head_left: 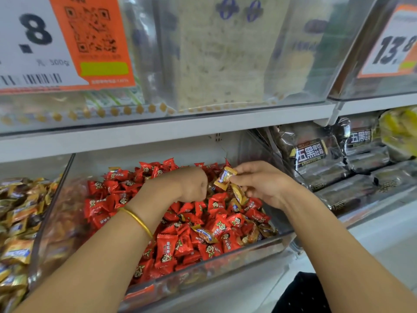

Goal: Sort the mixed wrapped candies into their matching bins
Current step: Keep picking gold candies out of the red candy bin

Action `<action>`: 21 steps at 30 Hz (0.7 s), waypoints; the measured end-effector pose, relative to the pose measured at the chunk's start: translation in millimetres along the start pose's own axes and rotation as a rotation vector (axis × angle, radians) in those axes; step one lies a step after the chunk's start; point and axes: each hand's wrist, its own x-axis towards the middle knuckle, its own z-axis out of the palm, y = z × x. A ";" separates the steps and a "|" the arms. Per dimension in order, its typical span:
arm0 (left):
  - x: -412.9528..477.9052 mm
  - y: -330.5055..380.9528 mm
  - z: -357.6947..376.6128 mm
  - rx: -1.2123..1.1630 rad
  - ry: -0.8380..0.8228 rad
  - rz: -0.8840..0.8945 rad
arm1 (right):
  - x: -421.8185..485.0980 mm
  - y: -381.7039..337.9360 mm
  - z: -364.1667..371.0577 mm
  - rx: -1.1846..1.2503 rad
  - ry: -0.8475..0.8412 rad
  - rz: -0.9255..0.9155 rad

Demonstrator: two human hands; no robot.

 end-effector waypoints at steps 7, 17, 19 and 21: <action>-4.0 24.2 11.7 -0.070 0.083 0.174 | -13.2 -5.9 -0.5 0.851 -0.026 0.341; -5.8 2.2 -8.6 0.118 -0.043 -0.029 | -14.7 1.0 4.0 0.812 -0.034 0.441; 0.4 -0.9 -7.2 0.101 0.075 -0.011 | -13.8 2.4 4.0 0.807 -0.021 0.417; 9.0 -1.2 -3.0 0.075 0.209 0.010 | -13.1 1.0 4.4 0.814 -0.008 0.373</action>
